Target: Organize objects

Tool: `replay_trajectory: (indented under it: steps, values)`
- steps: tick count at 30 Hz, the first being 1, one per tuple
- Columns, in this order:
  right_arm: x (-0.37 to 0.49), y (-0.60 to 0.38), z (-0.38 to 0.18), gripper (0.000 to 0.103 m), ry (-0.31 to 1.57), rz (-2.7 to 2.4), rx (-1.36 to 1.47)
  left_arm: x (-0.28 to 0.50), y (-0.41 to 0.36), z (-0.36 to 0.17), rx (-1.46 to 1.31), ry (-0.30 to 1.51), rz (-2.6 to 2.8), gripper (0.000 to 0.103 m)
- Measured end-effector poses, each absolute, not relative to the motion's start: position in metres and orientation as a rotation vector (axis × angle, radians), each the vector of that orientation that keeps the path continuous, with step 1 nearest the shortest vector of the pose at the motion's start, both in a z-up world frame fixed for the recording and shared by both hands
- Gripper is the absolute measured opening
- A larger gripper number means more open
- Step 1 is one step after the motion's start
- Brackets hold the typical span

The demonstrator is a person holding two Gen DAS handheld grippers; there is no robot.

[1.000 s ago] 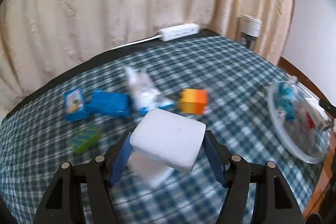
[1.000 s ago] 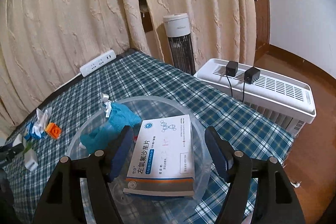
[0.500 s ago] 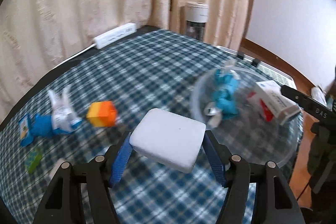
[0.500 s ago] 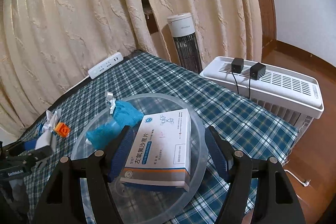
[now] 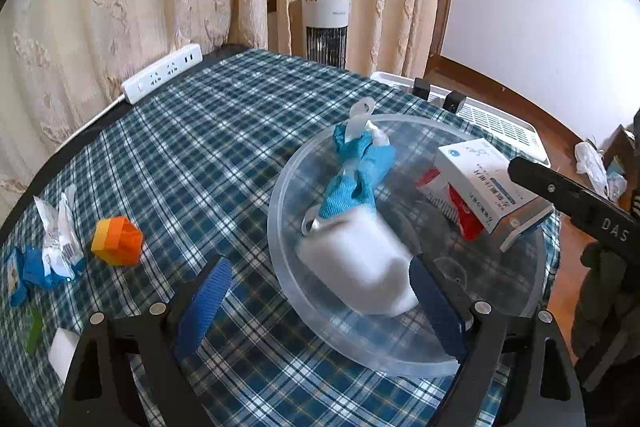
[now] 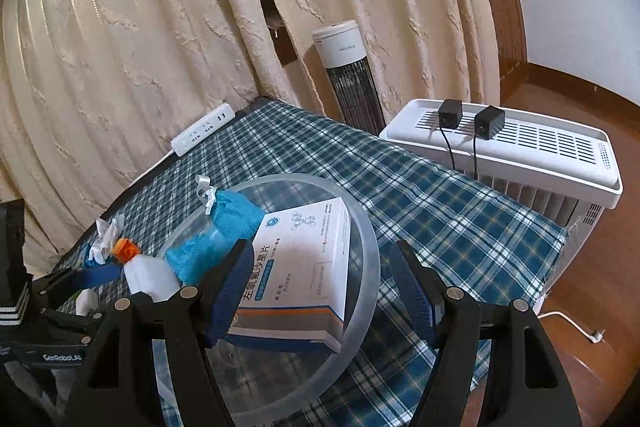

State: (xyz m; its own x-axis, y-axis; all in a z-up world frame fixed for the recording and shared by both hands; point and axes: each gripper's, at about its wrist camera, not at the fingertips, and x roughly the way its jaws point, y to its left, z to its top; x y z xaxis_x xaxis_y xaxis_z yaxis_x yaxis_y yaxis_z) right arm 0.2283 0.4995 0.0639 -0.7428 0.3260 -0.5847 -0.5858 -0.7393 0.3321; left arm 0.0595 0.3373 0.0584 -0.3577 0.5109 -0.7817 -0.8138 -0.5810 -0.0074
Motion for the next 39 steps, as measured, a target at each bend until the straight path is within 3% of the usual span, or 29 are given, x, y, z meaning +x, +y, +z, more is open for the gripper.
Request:
replay_trajectory:
  steps: [18, 39]
  values:
    - [0.22, 0.48, 0.073, 0.072, 0.685, 2.462, -0.688, 0.038, 0.322, 0.049, -1.01, 0.467, 2.131, 0.103]
    - [0.207, 0.446, 0.087, 0.072, 0.642, 2.521, -0.713, 0.028, 0.296, 0.05, -1.015, 0.443, 2.198, 0.103]
